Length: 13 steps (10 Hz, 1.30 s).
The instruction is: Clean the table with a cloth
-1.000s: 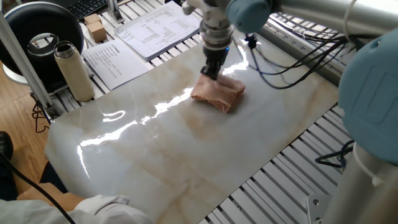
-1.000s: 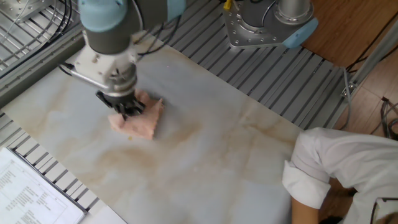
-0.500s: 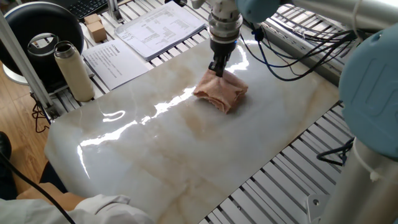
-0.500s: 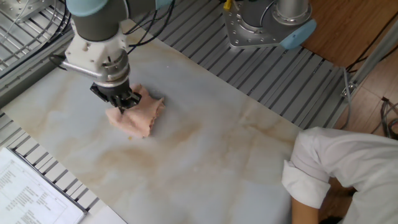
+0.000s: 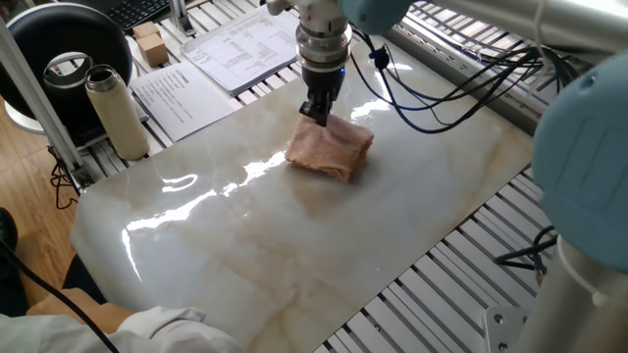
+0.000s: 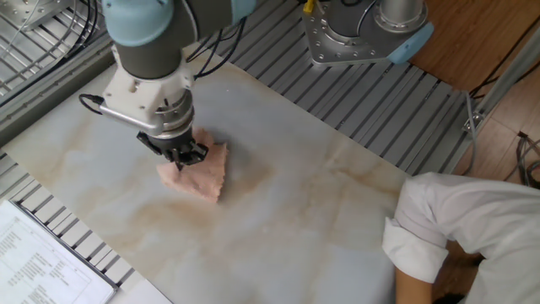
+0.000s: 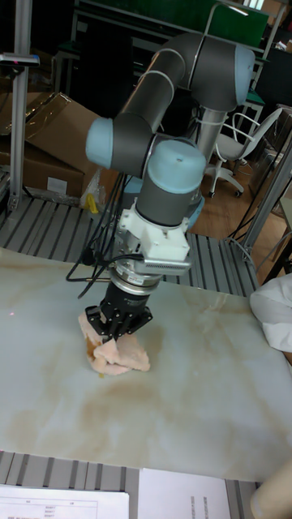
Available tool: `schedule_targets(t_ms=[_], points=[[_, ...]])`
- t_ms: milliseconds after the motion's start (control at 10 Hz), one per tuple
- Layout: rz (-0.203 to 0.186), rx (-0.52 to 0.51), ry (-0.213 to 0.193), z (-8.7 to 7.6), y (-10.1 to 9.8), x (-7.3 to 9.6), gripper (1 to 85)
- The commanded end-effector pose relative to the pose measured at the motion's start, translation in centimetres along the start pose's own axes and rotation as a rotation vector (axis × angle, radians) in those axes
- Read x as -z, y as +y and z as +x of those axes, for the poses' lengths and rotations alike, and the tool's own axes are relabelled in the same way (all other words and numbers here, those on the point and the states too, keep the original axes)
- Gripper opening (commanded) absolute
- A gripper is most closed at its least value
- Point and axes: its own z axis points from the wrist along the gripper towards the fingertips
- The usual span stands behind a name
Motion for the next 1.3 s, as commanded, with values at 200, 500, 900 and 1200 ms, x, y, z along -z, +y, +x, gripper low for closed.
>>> schedule_targets(t_ms=[200,500,900,1200], points=[[-0.046,0.040,-0.079,-1.7,2.1,1.6,1.3],[0.042,0.182,-0.114,-3.9,-1.2,-1.8,1.3],[0.208,0.488,-0.116,-3.4,-11.2,-3.0,1.3],[0.152,0.465,-0.110,1.0,-12.5,-2.4,1.3]])
